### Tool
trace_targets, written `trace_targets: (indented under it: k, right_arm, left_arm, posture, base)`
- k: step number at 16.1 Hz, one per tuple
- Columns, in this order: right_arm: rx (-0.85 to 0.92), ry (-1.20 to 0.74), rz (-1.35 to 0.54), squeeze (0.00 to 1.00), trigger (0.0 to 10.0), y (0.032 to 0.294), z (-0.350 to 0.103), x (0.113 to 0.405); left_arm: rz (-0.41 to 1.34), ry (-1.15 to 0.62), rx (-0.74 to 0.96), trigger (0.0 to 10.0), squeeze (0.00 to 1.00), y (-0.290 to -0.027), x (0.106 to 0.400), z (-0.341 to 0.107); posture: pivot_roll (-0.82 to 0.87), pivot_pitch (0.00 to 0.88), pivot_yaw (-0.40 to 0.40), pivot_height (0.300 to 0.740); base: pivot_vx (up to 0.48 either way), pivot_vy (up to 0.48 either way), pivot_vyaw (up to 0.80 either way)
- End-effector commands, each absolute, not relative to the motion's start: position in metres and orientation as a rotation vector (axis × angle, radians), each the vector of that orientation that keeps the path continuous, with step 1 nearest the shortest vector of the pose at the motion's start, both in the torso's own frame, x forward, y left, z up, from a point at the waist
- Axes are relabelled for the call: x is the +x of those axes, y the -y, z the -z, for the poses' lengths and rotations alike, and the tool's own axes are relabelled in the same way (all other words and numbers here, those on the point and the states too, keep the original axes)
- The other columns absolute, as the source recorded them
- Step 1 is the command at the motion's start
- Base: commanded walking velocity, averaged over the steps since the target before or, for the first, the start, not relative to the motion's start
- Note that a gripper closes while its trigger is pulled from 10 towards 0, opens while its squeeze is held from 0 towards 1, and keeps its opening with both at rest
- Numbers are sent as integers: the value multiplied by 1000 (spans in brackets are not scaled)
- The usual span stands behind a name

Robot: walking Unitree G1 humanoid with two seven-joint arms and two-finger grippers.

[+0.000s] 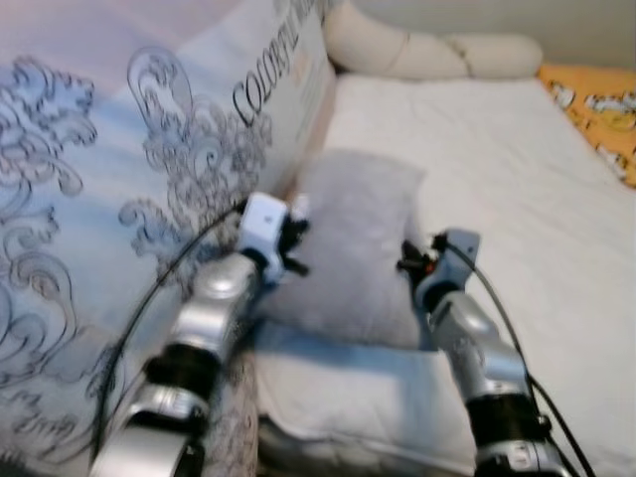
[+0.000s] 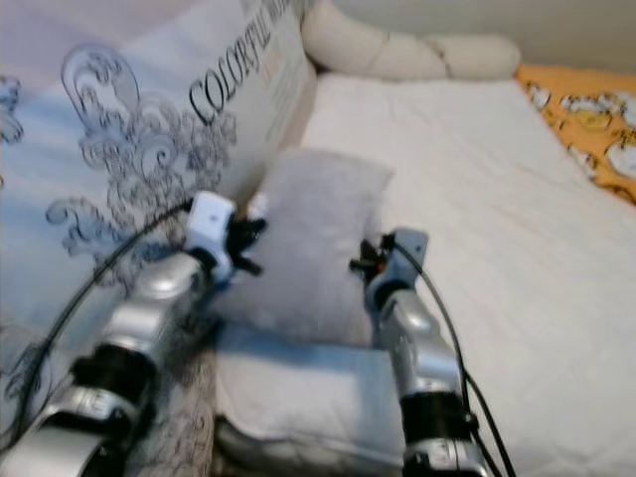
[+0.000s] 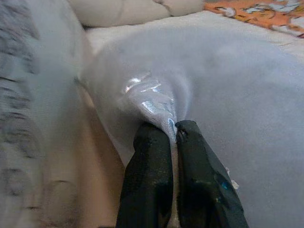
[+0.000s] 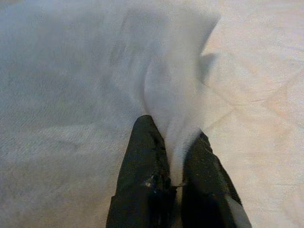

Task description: Clean up the room

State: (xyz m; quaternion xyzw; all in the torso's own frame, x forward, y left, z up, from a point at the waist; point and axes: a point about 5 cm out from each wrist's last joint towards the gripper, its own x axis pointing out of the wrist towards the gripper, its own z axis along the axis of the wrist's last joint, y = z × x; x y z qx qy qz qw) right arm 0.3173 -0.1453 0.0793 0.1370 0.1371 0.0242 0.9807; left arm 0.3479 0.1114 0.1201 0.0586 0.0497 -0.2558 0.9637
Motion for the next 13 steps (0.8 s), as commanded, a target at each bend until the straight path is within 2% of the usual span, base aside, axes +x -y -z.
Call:
trace_targets:
  k: [1,5,9,13]
  right_arm:
    - [229,-270,40,1000,10000,167,-76,314]
    - [197,-318,93,1000,10000,176,-58,304]
    - [239,-319,23,1000,10000,170,-53,298]
    - [262,-283,-95,1000,10000,156,-60,305]
  left_arm:
    - [574,-49,175,10000,0,-99,351,-130]
    - [592,1,314,10000,0,-95,359,-141]
    - [500,22,484,10000,0,-103,367,-160]
    - [365,-3,488,10000,0,-112,366,-169]
  posture:
    - [-27,0,27,740]
    - [-37,0,37,740]
    - [-37,0,41,740]
    - [-28,0,41,740]
  base:
    - [0,0,0]
    - [0,0,0]
    - [0,0,0]
    - [0,0,0]
